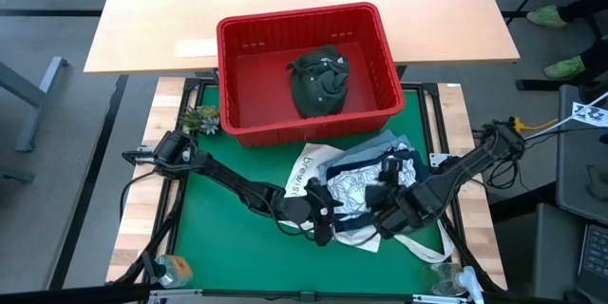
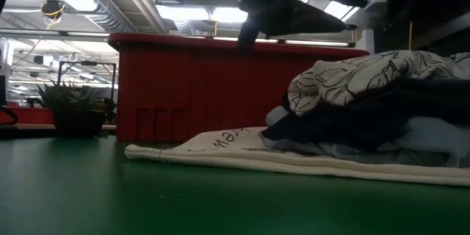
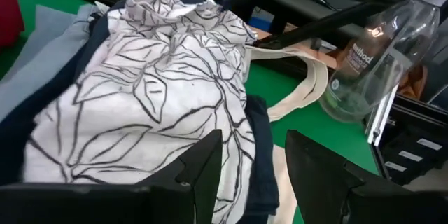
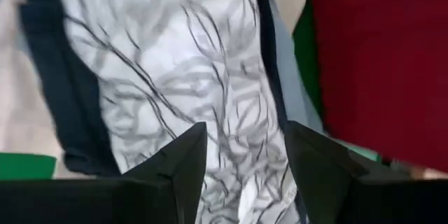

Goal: Fold laundry
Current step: Fold the patterned white shirt

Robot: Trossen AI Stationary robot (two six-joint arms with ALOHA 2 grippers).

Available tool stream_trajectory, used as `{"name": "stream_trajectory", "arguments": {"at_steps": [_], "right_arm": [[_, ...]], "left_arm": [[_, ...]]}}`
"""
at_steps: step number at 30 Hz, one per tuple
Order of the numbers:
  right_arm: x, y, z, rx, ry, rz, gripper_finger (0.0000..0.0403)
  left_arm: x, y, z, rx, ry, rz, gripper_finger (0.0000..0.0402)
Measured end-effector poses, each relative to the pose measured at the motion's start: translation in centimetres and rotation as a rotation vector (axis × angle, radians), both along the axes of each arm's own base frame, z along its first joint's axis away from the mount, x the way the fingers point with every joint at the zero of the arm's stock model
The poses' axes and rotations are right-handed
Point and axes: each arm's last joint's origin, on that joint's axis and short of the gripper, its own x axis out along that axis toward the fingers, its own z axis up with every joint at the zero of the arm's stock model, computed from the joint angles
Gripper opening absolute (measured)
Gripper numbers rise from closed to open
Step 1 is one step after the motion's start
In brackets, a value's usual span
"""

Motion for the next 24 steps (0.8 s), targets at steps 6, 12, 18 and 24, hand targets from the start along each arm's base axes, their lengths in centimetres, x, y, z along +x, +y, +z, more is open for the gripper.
{"name": "stream_trajectory", "arguments": {"at_steps": [6,12,18,24], "right_arm": [[-1.4,-3.0,-2.0,0.047,0.011,-0.181,0.0193],[-1.7,-5.3,-3.5,0.101,0.077,-0.341,0.0193],[-1.3,-6.4,-3.8,0.191,0.13,-0.411,0.0193],[-1.2,-6.5,-3.9,0.212,0.131,-0.435,0.0193]], "left_arm": [[0.3,0.0,-1.1,-0.014,0.017,0.01,0.0151],[0.3,0.0,-1.3,-0.014,0.019,0.012,0.0151],[0.4,0.2,-1.3,-0.014,0.02,0.017,0.0151],[0.3,0.2,-1.3,-0.014,0.021,0.015,0.0151]]}}
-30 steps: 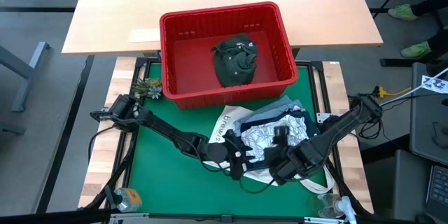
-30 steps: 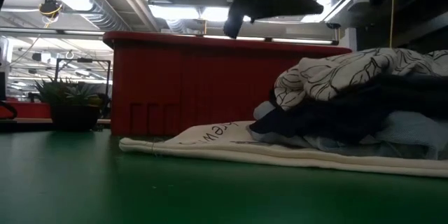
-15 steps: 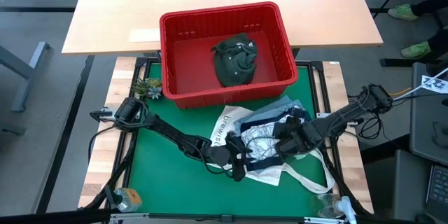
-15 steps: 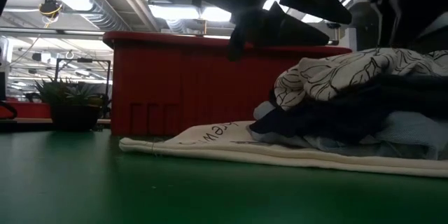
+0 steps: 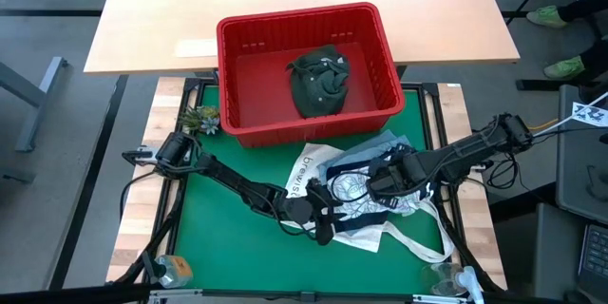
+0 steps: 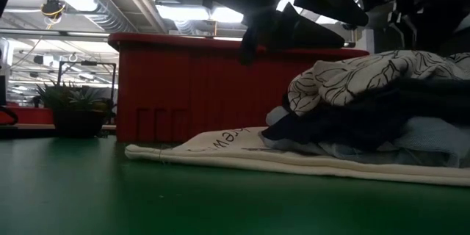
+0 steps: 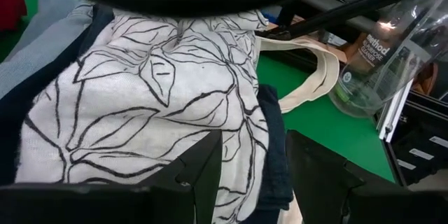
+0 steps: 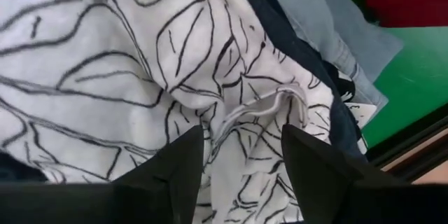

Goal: Fold laundry
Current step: Fold the patterned white shirt

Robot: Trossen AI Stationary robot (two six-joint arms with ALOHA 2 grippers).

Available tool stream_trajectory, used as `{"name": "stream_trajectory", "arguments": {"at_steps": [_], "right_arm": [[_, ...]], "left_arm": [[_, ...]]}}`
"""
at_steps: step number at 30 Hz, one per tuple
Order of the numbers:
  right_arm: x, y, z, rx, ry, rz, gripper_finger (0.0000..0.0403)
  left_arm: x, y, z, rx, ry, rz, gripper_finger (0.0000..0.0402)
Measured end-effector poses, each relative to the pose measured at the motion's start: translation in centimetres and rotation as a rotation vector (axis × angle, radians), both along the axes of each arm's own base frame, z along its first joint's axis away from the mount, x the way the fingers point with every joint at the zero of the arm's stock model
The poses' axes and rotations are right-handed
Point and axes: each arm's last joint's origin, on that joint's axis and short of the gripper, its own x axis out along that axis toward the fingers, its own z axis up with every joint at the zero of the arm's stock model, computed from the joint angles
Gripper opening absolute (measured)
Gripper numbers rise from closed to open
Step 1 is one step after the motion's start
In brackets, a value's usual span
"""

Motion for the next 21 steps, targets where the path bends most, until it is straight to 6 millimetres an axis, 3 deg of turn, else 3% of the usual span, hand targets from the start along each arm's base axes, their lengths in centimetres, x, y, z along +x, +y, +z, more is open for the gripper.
{"name": "stream_trajectory", "arguments": {"at_steps": [5,14,21], "right_arm": [[0.1,0.1,0.0,0.002,-0.014,-0.016,0.0158],[0.1,0.0,0.0,-0.011,-0.019,-0.013,0.0013],[-0.4,-0.2,0.1,-0.047,0.028,-0.012,0.0016]], "left_arm": [[0.0,0.0,0.0,0.001,-0.002,0.005,0.0151],[-0.1,-0.5,0.3,-0.006,-0.031,0.002,0.0151],[0.1,-1.1,-0.8,-0.003,-0.038,0.006,0.0151]]}}
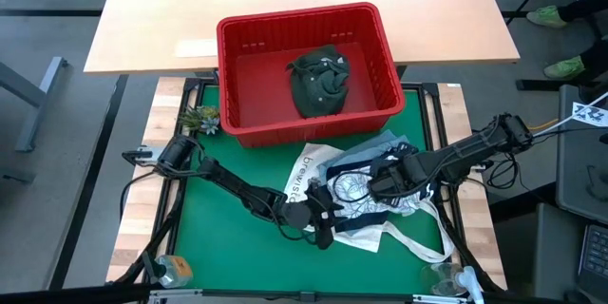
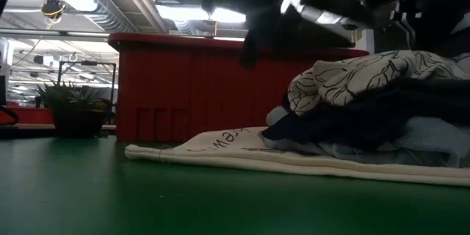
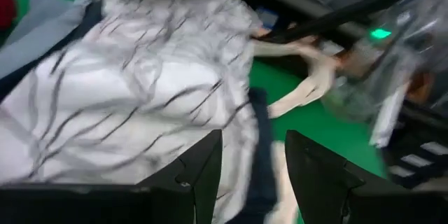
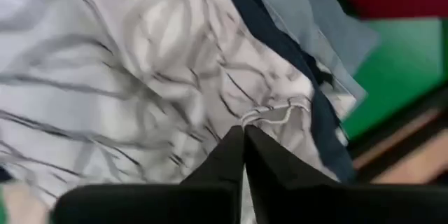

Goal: Fold laundry
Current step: Fold the patterned white shirt

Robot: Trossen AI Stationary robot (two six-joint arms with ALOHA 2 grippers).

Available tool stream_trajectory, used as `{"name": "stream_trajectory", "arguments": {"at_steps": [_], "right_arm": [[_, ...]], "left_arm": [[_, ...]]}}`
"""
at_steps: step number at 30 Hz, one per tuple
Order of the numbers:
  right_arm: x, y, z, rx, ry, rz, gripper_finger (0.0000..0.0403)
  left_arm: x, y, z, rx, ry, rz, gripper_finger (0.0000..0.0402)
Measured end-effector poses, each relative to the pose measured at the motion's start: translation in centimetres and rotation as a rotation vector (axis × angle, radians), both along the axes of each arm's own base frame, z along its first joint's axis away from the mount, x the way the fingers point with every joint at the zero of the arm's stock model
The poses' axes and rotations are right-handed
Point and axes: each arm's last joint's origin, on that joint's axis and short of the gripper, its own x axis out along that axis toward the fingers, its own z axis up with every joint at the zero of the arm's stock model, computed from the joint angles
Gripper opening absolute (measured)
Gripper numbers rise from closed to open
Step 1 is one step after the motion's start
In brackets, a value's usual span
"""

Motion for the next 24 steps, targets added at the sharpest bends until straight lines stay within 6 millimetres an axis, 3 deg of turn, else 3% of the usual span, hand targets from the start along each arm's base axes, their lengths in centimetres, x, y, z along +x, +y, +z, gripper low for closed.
{"name": "stream_trajectory", "arguments": {"at_steps": [6,11,19,24], "right_arm": [[-1.5,-0.6,0.4,-0.097,0.111,-0.118,0.0009],[-2.0,-0.8,-0.7,-0.121,0.145,-0.14,0.0004],[-4.1,-1.6,-4.2,-0.171,0.291,-0.17,0.0007],[-4.5,-1.8,-4.8,-0.217,0.307,-0.155,0.0002]], "left_arm": [[0.4,0.1,-2.8,0.0,0.051,0.029,0.0151],[0.6,0.3,-5.0,0.0,0.105,0.041,0.0151],[0.5,0.3,-5.3,0.007,0.12,0.04,0.0151],[0.5,0.3,-5.3,0.009,0.126,0.039,0.0151]]}}
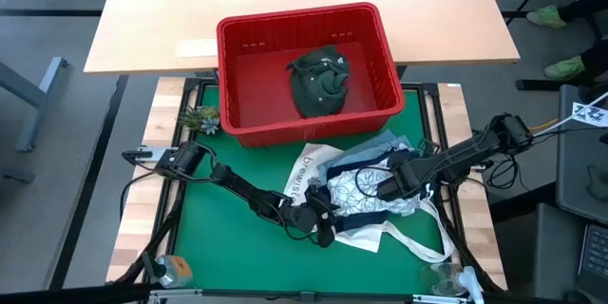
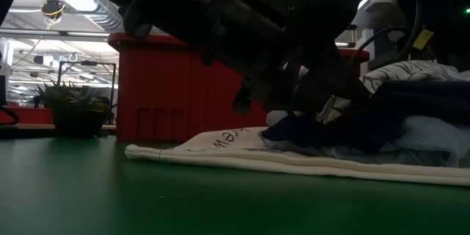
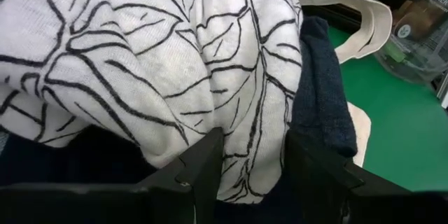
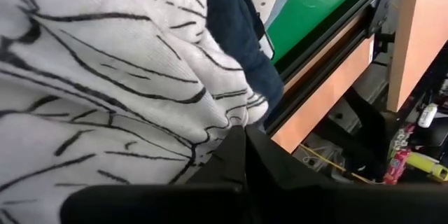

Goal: Fold laundry
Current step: Fold the patterned white shirt

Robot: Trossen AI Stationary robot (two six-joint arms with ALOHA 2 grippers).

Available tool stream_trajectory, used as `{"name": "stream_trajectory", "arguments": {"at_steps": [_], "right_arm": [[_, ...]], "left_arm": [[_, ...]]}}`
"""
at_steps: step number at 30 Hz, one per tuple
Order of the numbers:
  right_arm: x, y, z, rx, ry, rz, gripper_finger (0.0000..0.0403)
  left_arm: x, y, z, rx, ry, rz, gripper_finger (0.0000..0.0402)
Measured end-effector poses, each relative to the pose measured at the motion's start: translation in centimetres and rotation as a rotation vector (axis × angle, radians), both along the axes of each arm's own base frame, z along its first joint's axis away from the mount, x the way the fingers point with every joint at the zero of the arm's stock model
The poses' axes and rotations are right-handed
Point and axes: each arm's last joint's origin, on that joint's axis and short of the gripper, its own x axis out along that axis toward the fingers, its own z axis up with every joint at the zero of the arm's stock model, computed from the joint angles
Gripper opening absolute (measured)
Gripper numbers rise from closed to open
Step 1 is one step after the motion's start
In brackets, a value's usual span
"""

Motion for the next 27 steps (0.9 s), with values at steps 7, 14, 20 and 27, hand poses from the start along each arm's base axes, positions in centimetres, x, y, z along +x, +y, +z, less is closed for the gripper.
{"name": "stream_trajectory", "arguments": {"at_steps": [7,14,20,27], "right_arm": [[-0.1,0.0,0.1,-0.006,0.012,0.011,0.0019],[-0.1,0.0,0.0,-0.005,0.01,0.011,0.0059],[-0.1,0.0,0.0,0.02,0.02,0.007,0.0129],[0.0,0.2,0.1,0.066,0.034,-0.001,0.0166]], "left_arm": [[0.0,0.0,0.3,0.001,-0.01,-0.007,0.0151],[-0.1,0.0,2.7,0.026,-0.049,-0.058,0.0151],[-0.2,0.0,3.2,0.06,-0.051,-0.073,0.0151],[-0.1,0.3,3.7,0.056,-0.068,-0.064,0.0151]]}}
